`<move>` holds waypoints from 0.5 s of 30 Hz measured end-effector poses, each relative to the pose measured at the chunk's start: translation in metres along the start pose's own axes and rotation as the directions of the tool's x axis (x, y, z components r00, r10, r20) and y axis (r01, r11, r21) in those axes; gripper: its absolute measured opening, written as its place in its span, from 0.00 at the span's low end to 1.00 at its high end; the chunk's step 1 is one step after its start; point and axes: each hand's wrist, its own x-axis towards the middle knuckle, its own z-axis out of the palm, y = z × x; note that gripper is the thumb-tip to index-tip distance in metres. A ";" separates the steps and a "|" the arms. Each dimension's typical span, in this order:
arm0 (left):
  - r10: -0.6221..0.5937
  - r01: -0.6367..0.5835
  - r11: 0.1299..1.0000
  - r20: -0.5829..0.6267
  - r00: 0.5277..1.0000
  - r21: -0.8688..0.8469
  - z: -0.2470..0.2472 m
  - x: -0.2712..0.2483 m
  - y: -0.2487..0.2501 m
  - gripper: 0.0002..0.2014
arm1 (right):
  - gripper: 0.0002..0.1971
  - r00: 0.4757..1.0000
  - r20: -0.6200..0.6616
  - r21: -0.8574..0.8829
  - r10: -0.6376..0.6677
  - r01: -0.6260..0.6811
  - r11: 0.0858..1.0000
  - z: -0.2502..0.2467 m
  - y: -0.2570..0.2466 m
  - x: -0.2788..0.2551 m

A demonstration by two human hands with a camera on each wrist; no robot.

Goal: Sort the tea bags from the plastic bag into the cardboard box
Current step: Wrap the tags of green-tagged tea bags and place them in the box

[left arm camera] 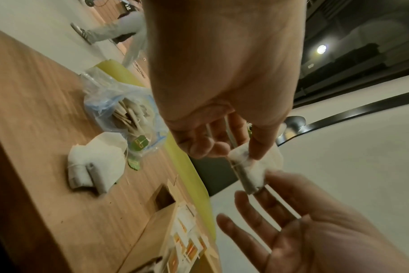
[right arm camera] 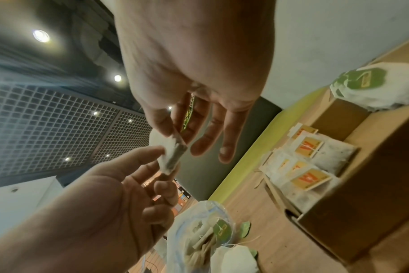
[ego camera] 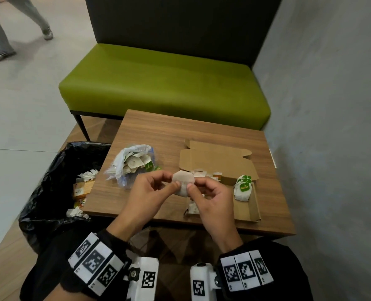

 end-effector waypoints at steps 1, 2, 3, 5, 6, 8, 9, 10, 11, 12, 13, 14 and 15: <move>0.005 -0.004 0.999 -0.028 1.000 0.036 0.002 0.000 -0.002 0.04 | 0.09 1.000 -0.025 -0.015 -0.010 0.010 1.000 0.001 0.001 -0.001; 0.012 -0.008 0.998 -0.070 0.997 0.064 0.004 0.000 -0.006 0.04 | 0.09 0.998 -0.056 -0.031 -0.021 0.019 0.999 0.002 0.002 -0.002; 0.017 -0.007 0.996 -0.119 0.993 0.084 0.007 0.001 -0.010 0.04 | 0.10 0.995 -0.093 -0.054 -0.030 0.025 0.998 0.004 0.003 -0.004; 0.008 0.009 0.996 -0.195 0.981 0.088 0.013 -0.001 -0.016 0.05 | 0.08 0.984 -0.167 -0.132 -0.061 0.040 0.991 0.007 0.004 -0.007; 0.003 0.015 0.996 -0.212 0.977 0.085 0.016 -0.002 -0.017 0.06 | 0.07 0.978 -0.194 -0.176 -0.081 0.046 0.983 0.009 0.006 -0.008; -0.016 0.029 0.998 -0.212 0.977 0.059 0.021 -0.006 -0.019 0.09 | 0.04 0.965 -0.230 -0.273 -0.123 0.057 0.960 0.012 0.007 -0.011; -0.029 0.034 0.999 -0.193 0.981 0.027 0.024 -0.008 -0.018 0.09 | 0.07 0.959 -0.235 -0.332 -0.157 0.072 0.940 0.013 0.008 -0.012; -0.039 0.038 0.999 -0.162 0.986 -0.012 0.026 -0.010 -0.017 0.08 | 0.11 0.956 -0.224 -0.399 -0.191 0.089 0.912 0.013 0.010 -0.013; -0.048 0.042 0.998 -0.129 0.990 -0.048 0.028 -0.012 -0.016 0.07 | 0.14 0.954 -0.196 -0.471 -0.228 0.113 0.875 0.014 0.011 -0.014; -0.056 0.048 0.996 -0.105 0.993 -0.077 0.030 -0.012 -0.015 0.06 | 0.15 0.953 -0.157 -0.535 -0.258 0.138 0.834 0.014 0.011 -0.014; -0.064 0.054 0.993 -0.095 0.993 -0.102 0.030 -0.013 -0.016 0.06 | 0.15 0.955 -0.118 -0.579 -0.271 0.156 0.800 0.014 0.012 -0.015; -0.071 0.059 0.991 -0.096 0.993 -0.121 0.029 -0.014 -0.016 0.06 | 0.16 0.960 -0.090 -0.599 -0.266 0.161 0.785 0.013 0.012 -0.016; -0.075 0.062 0.989 -0.100 0.992 -0.134 0.028 -0.014 -0.017 0.06 | 0.16 0.967 -0.074 -0.599 -0.244 0.153 0.786 0.013 0.013 -0.016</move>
